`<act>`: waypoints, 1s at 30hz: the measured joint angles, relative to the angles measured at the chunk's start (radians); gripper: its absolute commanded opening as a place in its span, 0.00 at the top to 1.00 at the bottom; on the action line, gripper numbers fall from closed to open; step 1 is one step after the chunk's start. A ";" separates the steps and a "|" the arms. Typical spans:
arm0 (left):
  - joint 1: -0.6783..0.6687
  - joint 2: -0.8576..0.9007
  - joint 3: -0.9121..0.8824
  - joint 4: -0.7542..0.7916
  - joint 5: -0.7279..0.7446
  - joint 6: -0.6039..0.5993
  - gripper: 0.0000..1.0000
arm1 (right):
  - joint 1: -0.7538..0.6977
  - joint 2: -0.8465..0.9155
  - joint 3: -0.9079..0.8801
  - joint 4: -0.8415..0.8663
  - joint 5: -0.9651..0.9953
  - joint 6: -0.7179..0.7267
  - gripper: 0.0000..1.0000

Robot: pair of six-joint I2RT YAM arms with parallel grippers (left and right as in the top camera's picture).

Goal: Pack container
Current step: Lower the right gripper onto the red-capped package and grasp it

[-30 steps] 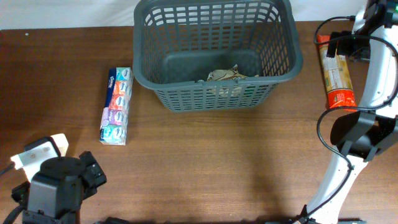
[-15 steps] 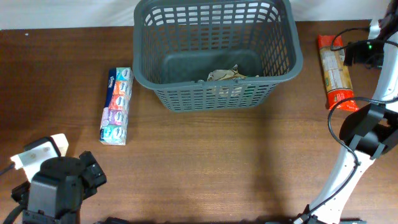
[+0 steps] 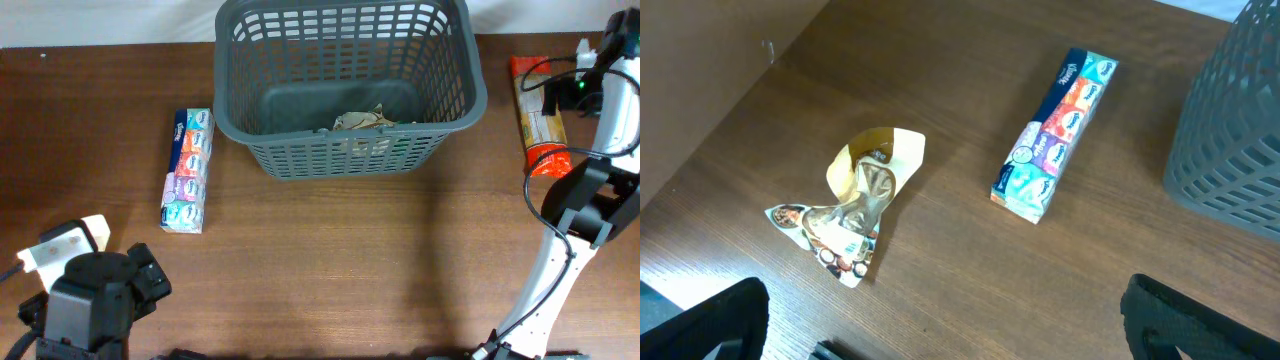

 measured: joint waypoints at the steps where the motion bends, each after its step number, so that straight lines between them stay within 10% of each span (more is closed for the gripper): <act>1: 0.000 0.000 0.000 0.000 0.000 0.000 0.00 | 0.000 0.014 0.000 0.000 0.000 0.000 0.01; 30: 0.000 0.000 0.000 0.000 0.000 0.000 0.00 | 0.028 0.143 0.000 0.000 -0.023 0.013 0.01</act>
